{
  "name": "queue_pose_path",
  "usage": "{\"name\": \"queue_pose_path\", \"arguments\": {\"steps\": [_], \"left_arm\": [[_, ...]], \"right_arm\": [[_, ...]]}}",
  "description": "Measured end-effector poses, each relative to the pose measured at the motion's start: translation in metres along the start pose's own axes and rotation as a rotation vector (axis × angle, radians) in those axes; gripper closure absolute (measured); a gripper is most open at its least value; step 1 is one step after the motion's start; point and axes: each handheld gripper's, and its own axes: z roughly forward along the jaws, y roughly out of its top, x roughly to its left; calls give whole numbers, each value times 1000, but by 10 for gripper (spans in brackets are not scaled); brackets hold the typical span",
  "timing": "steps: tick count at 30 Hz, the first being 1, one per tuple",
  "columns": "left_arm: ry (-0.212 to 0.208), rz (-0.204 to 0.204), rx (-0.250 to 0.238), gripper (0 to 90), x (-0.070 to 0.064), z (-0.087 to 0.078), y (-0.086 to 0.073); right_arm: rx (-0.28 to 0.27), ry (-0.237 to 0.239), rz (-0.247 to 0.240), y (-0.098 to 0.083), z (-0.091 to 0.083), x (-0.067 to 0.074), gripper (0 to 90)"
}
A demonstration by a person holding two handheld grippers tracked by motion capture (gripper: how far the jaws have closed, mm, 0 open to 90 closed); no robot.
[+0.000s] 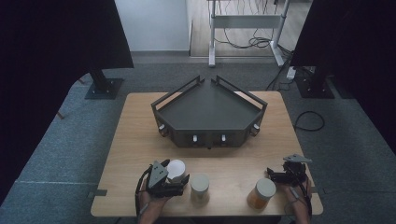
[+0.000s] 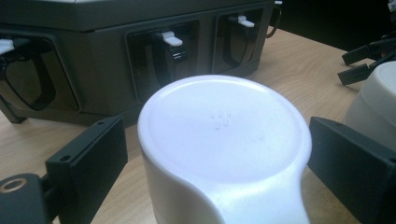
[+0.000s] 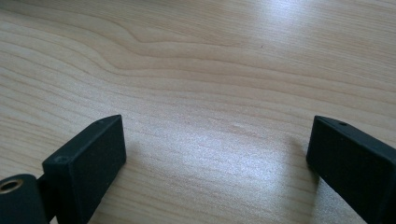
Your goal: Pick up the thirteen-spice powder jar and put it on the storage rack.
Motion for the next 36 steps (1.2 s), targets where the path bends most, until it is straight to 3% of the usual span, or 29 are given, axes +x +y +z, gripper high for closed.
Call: {"name": "queue_pose_path", "arguments": {"steps": [8, 11, 14, 36], "left_arm": [[-11, 4, 17, 116, 1, 1, -1], [-6, 3, 21, 171, 1, 1, -1], [-2, 5, 17, 296, 1, -1, -2], [16, 11, 12, 302, -2, -1, 0]], "right_arm": [[0, 1, 0, 0, 0, 0, 41], [0, 1, 0, 0, 0, 0, 42], [0, 1, -1, 0, 0, 0, 42], [0, 2, -3, 0, 0, -1, 42]]}}
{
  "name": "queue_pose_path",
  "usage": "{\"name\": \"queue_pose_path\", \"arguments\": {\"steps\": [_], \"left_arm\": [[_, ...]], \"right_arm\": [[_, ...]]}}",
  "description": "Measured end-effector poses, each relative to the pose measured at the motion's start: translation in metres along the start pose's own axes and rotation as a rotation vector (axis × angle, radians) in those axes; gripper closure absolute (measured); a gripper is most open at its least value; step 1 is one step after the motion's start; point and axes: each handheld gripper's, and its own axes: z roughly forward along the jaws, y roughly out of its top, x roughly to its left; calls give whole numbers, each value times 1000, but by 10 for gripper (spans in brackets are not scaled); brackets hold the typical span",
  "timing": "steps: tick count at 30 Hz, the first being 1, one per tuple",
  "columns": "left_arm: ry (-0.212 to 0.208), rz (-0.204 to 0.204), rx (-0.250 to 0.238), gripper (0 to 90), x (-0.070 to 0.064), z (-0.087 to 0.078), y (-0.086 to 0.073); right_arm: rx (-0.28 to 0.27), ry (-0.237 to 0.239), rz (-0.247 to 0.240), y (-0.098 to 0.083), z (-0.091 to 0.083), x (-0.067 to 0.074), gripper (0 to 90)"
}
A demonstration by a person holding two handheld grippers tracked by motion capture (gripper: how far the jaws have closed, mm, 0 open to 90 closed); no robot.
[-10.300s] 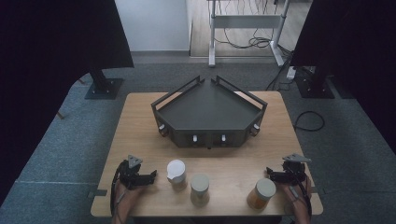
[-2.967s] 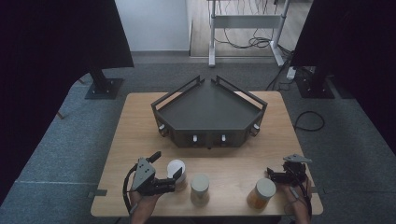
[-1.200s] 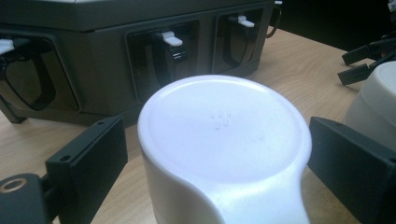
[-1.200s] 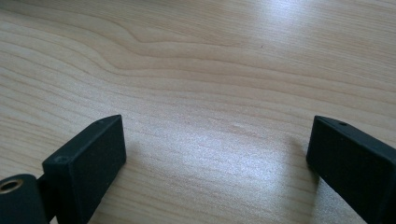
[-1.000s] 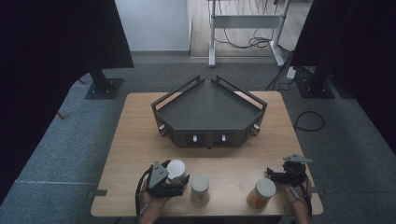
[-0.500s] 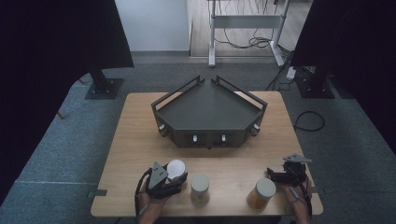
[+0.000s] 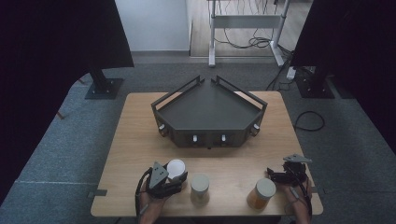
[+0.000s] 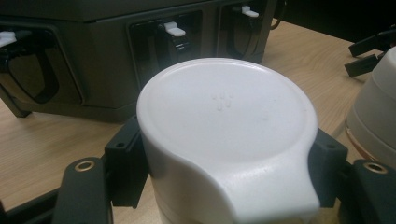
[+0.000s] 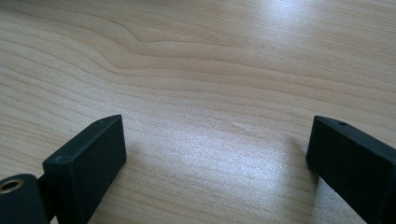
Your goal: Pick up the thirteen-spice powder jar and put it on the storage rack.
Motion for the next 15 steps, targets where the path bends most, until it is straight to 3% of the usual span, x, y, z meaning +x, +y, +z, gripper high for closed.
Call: {"name": "queue_pose_path", "arguments": {"steps": [15], "left_arm": [[16, 1, -60, 302, 3, -10, 10]], "right_arm": [[0, 0, -1, 0, 0, 0, 43]]}}
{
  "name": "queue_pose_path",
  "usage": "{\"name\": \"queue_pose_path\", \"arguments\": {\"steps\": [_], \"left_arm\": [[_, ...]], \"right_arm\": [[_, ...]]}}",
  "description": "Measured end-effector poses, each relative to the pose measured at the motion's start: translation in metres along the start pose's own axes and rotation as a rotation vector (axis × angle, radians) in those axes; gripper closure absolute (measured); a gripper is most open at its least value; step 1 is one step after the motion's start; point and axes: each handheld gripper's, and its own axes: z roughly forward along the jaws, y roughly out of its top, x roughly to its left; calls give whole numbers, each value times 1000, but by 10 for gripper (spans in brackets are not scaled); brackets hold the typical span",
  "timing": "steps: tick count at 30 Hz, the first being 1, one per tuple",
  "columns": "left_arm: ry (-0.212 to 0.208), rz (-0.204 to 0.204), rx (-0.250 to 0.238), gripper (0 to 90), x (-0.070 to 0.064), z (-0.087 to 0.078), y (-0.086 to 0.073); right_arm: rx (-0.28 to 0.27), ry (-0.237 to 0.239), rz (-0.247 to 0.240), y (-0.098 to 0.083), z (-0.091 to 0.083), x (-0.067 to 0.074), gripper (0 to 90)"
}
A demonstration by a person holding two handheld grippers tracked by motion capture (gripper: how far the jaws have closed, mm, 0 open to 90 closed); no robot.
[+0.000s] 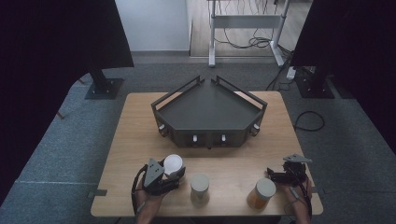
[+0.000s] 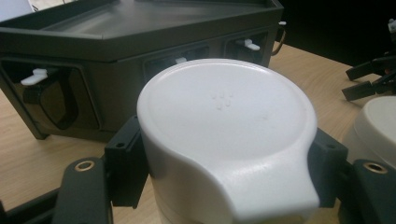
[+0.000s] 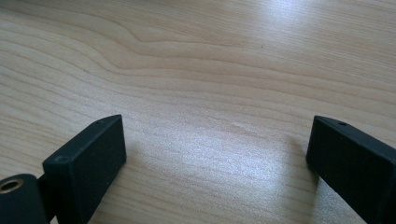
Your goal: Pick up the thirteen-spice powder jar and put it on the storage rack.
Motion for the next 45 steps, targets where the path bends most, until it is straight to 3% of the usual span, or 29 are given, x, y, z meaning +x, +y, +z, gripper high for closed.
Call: {"name": "queue_pose_path", "arguments": {"steps": [23, 39, 45], "left_arm": [[24, -19, -37, 302, 11, -2, 13], [24, 3, -47, 302, 17, 4, 28], [26, -9, -49, 302, 22, 5, 32]], "right_arm": [[0, -1, 0, 0, 0, 0, 44], [-1, 0, 0, 0, 0, 0, 45], [-1, 0, 0, 0, 0, 0, 45]]}}
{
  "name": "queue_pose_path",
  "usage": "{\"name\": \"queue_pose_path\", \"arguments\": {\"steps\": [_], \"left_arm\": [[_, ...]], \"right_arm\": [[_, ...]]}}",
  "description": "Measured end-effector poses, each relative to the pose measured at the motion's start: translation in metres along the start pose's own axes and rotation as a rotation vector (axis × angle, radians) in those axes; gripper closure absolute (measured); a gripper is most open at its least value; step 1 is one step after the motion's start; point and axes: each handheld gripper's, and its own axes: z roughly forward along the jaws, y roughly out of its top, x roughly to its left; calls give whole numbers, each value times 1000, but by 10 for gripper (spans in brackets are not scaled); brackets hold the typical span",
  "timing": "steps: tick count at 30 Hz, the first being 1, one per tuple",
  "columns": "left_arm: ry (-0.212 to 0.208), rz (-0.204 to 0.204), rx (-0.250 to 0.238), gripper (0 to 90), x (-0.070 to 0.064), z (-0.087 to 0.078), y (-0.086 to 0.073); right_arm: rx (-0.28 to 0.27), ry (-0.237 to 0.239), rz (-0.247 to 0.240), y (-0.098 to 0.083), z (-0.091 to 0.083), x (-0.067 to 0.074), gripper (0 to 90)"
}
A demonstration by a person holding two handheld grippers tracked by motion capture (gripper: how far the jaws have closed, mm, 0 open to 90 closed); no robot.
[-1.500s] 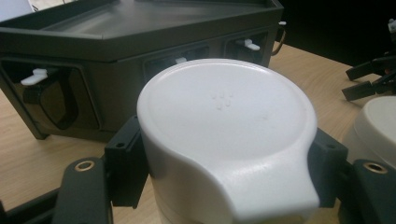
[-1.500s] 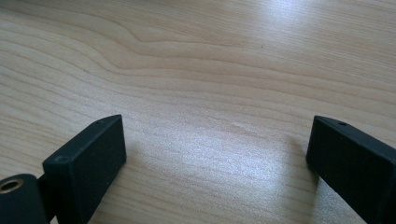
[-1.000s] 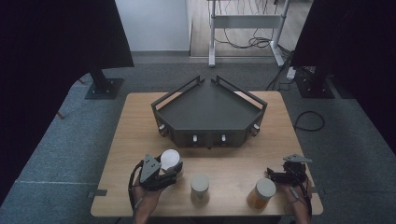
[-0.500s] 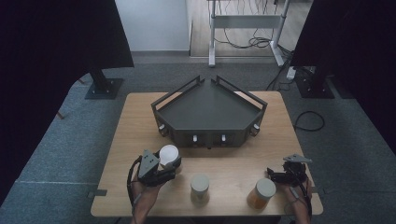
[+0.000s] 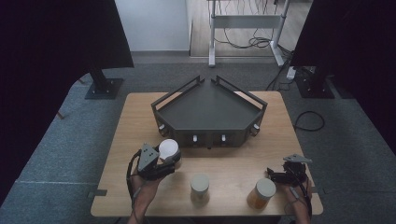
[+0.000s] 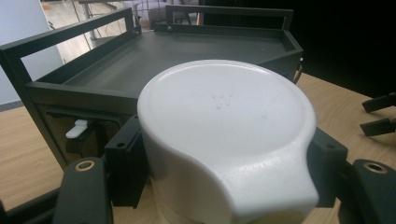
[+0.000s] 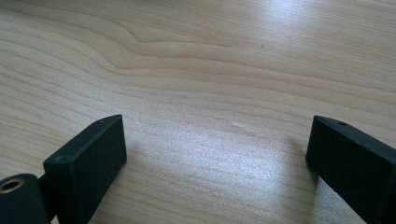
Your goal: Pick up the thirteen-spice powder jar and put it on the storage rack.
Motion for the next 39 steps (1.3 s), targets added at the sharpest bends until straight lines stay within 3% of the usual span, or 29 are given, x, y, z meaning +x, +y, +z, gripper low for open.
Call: {"name": "queue_pose_path", "arguments": {"steps": [39], "left_arm": [[16, 15, -13, 302, 15, 13, 38]], "right_arm": [[0, 0, 0, 0, 0, 0, 45]]}}
